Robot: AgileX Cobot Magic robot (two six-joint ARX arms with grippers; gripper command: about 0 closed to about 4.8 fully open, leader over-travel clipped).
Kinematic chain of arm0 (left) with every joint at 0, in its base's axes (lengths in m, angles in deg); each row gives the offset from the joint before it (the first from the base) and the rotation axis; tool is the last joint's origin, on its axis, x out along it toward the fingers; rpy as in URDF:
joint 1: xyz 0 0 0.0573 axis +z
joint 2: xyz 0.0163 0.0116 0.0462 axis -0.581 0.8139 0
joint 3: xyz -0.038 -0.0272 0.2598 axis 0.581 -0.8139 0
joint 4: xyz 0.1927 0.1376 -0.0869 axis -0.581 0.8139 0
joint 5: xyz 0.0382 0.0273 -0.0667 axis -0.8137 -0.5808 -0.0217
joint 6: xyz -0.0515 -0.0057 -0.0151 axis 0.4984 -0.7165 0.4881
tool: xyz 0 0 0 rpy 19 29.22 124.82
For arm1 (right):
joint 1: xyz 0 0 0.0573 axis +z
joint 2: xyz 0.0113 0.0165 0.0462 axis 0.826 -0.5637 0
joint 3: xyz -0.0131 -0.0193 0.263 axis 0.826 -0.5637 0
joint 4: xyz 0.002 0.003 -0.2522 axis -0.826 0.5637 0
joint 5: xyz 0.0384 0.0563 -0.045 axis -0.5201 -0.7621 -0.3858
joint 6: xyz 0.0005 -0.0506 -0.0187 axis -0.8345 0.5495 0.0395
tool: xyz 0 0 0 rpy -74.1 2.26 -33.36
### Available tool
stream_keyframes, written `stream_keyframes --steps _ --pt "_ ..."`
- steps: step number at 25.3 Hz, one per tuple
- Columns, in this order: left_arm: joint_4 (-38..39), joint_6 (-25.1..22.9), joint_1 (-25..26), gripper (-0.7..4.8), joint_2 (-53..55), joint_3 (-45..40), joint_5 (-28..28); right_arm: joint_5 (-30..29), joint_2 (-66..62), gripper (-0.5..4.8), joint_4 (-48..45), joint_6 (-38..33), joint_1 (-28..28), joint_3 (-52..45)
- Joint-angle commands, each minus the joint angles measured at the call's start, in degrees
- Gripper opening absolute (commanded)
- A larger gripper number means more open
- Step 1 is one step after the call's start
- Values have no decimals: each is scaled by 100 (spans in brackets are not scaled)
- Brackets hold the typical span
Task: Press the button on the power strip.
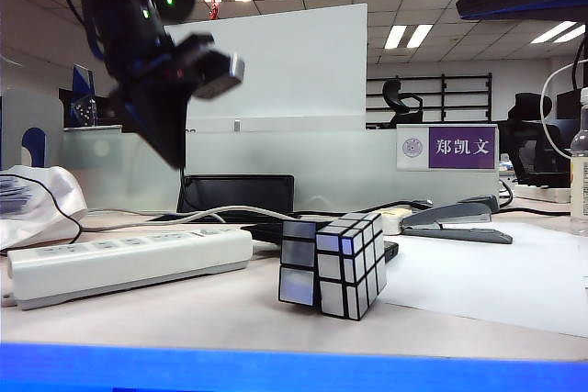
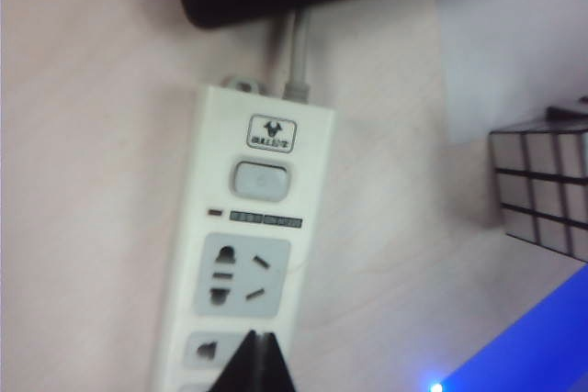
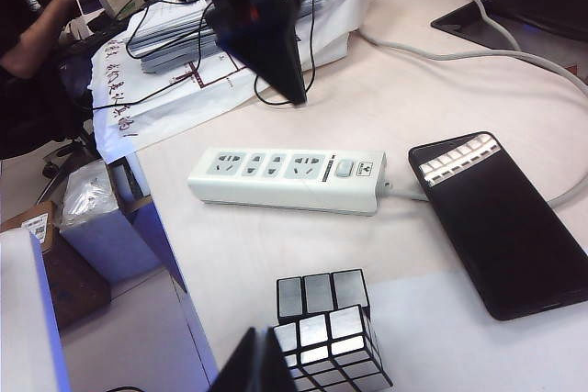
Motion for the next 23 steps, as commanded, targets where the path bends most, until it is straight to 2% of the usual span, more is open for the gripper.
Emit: stream_keyframes --steps 1,9,14,23 --pt "42 -20 -111 -5 190 11 28 -9 4 0 -98 20 7 28" --pt "-37 -22 -367 -5 584 15 -79 -9 4 0 -96 17 7 28" --pt "-212 -2 -433 -5 675 166 -518 -11 4 0 -46 15 7 28" --pt "-245 0 -435 -5 813 780 -476 -9 4 0 13 22 7 28"
